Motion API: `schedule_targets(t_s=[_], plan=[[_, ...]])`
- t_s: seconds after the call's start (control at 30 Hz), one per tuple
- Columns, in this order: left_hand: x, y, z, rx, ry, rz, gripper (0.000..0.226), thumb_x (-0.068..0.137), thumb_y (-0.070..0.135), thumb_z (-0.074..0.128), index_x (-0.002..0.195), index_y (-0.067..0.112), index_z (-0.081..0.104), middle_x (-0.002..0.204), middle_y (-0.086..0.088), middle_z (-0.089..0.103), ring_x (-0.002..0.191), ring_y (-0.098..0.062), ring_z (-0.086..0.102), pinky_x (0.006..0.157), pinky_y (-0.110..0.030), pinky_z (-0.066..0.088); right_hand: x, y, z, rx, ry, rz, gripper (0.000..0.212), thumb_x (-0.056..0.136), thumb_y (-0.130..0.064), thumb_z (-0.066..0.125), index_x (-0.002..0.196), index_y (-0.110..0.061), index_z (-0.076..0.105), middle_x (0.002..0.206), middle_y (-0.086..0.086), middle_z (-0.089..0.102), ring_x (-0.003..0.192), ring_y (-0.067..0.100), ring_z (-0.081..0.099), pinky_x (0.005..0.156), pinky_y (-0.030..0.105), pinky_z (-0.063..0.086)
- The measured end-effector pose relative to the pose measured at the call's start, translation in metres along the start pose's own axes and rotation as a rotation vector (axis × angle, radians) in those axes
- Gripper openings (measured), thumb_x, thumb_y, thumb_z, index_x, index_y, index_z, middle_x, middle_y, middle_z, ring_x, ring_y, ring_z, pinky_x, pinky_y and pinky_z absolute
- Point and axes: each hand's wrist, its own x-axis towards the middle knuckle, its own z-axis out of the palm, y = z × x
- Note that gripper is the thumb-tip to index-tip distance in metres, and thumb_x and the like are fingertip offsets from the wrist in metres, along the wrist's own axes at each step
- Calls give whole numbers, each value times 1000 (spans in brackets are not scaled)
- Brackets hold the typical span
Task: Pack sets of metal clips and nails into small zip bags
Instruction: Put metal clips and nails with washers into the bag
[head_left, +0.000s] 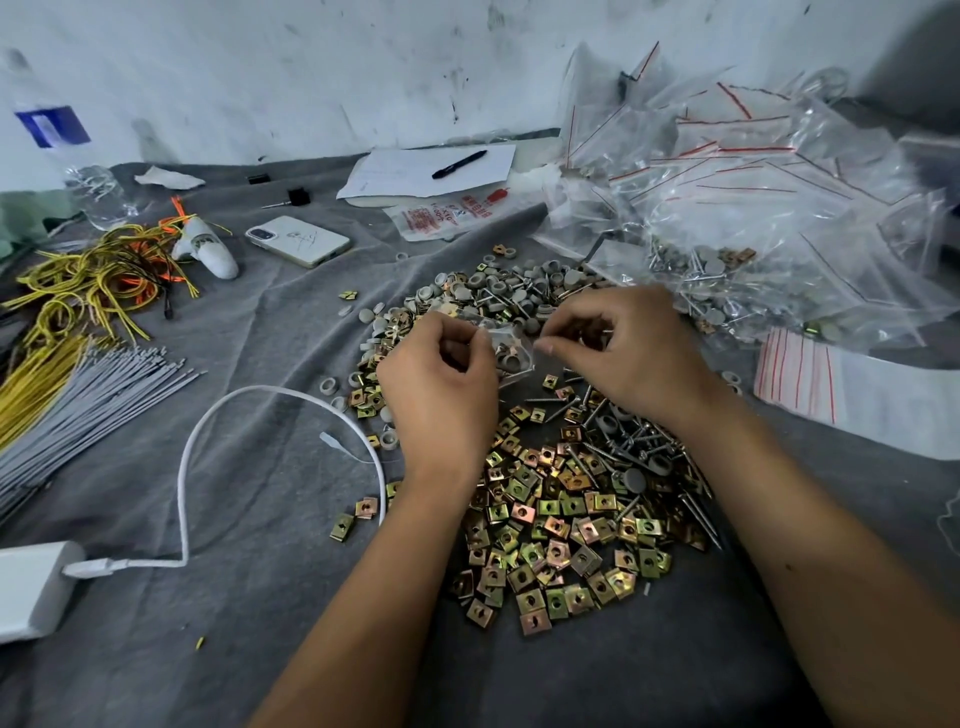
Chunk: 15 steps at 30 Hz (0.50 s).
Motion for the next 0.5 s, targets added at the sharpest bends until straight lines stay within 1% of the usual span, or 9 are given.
schedule_targets(t_s=[0.1, 0.13, 0.2, 0.27, 0.33, 0.4, 0.47, 0.5], plan=[[0, 1, 0, -52, 24, -47, 21, 90, 15, 74, 75, 26, 65, 61, 13, 59, 55, -3, 54, 53, -19, 42, 0, 4, -2, -143, -262, -64, 11, 81, -38, 83, 86, -29, 78, 85, -17, 65, 82, 2, 57, 71, 28, 40], [1, 1, 0, -108, 51, -79, 21, 90, 14, 74, 74, 24, 65, 58, 14, 57, 53, -3, 51, 53, -21, 41, 0, 5, -1, -179, -325, -63, 15, 81, -42, 83, 85, -29, 77, 88, -13, 62, 87, 7, 54, 74, 30, 37], [4, -1, -1, -253, 121, -174, 20, 91, 13, 72, 74, 21, 65, 58, 13, 56, 54, -6, 49, 53, -27, 43, 1, 7, -1, -215, -407, -30, 19, 80, -45, 83, 86, -29, 74, 95, -9, 58, 96, 9, 46, 80, 31, 35], [8, -4, -3, -399, 174, -292, 17, 93, 13, 72, 77, 16, 67, 62, 4, 57, 56, -12, 49, 53, -29, 42, 0, 7, -1, -220, -448, -6, 18, 82, -44, 81, 84, -30, 72, 98, -9, 56, 100, 8, 43, 83, 32, 34], [12, -7, -4, -500, 192, -388, 16, 95, 12, 71, 80, 13, 67, 59, 3, 55, 53, -13, 47, 52, -30, 40, -1, 6, 0, -222, -458, -3, 16, 84, -43, 79, 83, -29, 70, 98, -12, 54, 102, 7, 41, 85, 31, 34], [12, -8, -5, -496, 173, -391, 16, 95, 13, 71, 79, 13, 67, 60, 2, 55, 53, -13, 46, 53, -32, 40, 0, 5, 3, -215, -428, -18, 16, 88, -40, 75, 83, -28, 67, 97, -14, 53, 103, 8, 41, 86, 30, 32], [10, -6, -4, -452, 128, -342, 17, 95, 14, 71, 78, 15, 67, 62, 0, 58, 55, -14, 49, 55, -32, 42, 0, 3, 3, -208, -408, -27, 16, 90, -39, 73, 82, -33, 60, 95, -16, 51, 101, 7, 39, 82, 28, 28], [8, -5, -3, -471, 109, -350, 17, 95, 14, 72, 78, 15, 67, 61, 1, 58, 55, -14, 50, 54, -32, 44, 0, 3, 3, -211, -414, -28, 17, 90, -40, 72, 82, -35, 58, 95, -17, 50, 101, 7, 38, 82, 28, 27]])
